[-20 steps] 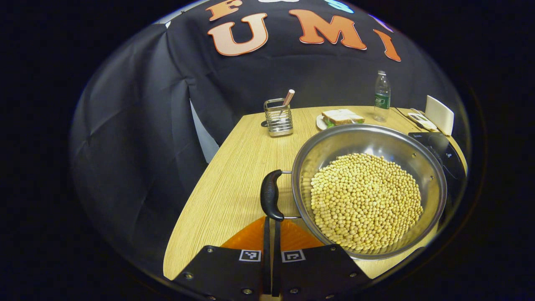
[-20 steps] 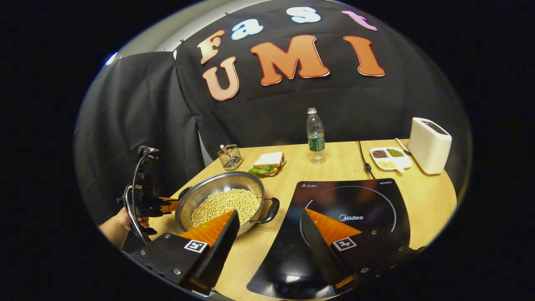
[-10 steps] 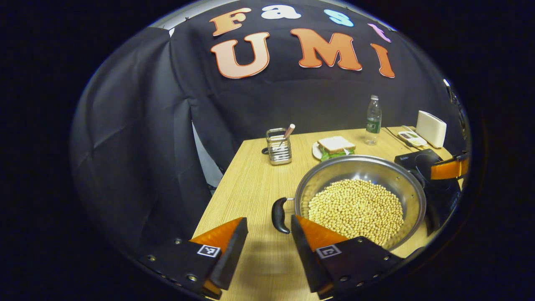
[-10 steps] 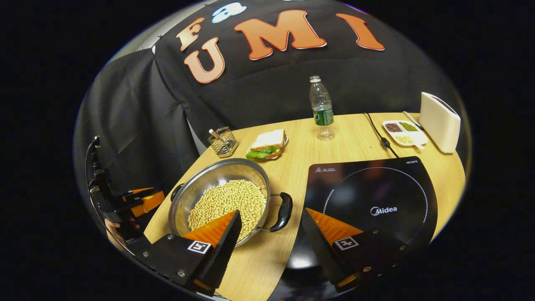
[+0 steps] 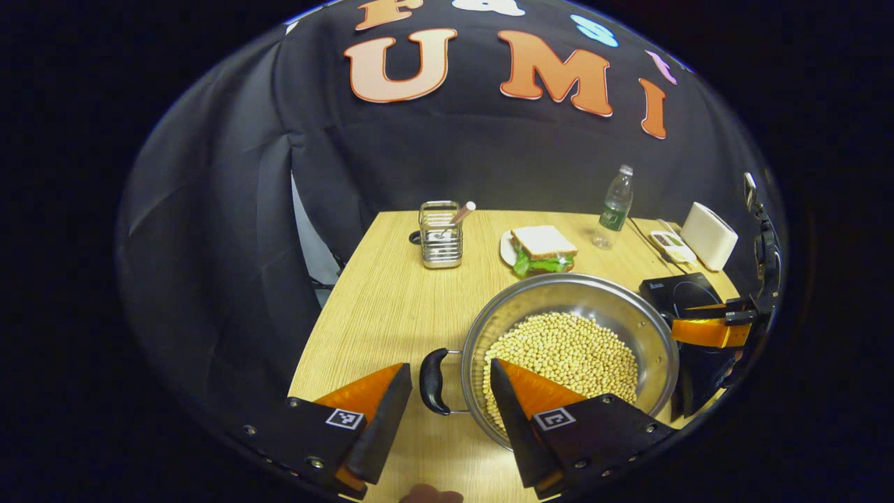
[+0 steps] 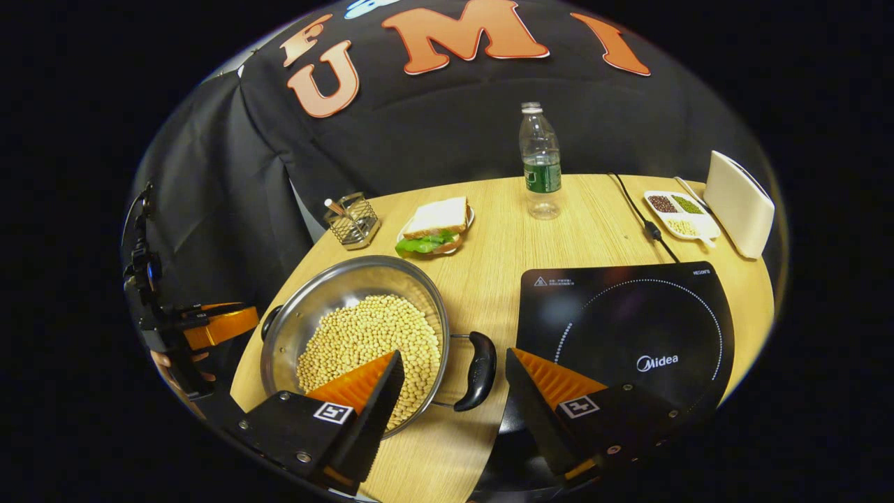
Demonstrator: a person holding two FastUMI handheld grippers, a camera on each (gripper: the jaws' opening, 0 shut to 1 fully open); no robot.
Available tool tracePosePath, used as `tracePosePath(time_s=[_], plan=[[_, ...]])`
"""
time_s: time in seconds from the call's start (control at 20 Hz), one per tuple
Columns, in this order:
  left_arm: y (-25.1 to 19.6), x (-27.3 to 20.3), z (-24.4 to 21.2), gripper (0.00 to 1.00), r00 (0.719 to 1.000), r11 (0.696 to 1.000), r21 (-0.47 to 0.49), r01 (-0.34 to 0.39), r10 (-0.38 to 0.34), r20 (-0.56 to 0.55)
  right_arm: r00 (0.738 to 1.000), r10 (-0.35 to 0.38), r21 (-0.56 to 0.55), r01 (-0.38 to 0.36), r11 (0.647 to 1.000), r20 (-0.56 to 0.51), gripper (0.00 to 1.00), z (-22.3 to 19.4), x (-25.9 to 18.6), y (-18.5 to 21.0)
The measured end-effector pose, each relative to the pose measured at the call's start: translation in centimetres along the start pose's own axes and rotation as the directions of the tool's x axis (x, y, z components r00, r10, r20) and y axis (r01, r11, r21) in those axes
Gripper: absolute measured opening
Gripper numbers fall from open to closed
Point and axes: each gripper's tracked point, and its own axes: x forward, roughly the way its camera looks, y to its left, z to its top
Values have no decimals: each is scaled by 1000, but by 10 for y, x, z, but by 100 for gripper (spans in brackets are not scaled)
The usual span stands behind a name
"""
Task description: First push the handle of the pot to place it horizontally, then grasp the pot with both hands and set it on the induction cooktop.
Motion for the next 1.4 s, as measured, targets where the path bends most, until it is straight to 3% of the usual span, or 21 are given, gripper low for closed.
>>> tracePosePath(time_s=[0.25, 0.5, 0.6, 0.65, 0.7, 0.9, 1.05, 1.25, 1.4], plan=[[6, 26, -13, 75, 998, 1000, -9, -3, 2, -56, 998, -8, 22, 9, 1000, -65, 92, -12, 18, 3], [11, 45, -27, 74, 997, 998, -57, -4, 0, -82, 995, -69, -21, 68, 997, -65, 90, -15, 29, 0], [9, 49, -30, 74, 996, 998, -63, -2, -4, -85, 994, -84, -16, 83, 996, -64, 87, -14, 33, -2], [7, 50, -31, 75, 996, 997, -72, 0, -7, -85, 994, -87, -10, 86, 996, -65, 78, -12, 36, -4], [5, 52, -33, 75, 996, 996, -87, 9, -16, -85, 994, -88, -6, 88, 996, -64, 83, -13, 37, -4], [1, 56, -39, 74, 996, 994, -112, 8, -18, -83, 993, -102, -13, 102, 995, -61, 75, -12, 43, -8], [2, 62, -43, 74, 998, 996, -92, -22, 16, -65, 991, -122, -22, 121, 992, -47, 64, -11, 47, -12], [6, 62, -43, 75, 997, 996, -48, -70, 68, -28, 990, -142, -43, 141, 989, -16, 64, -10, 55, -10], [8, 59, -39, 69, 997, 994, -75, -76, 76, -3, 989, -148, -83, 147, 986, 2, 65, -10, 58, -7]])
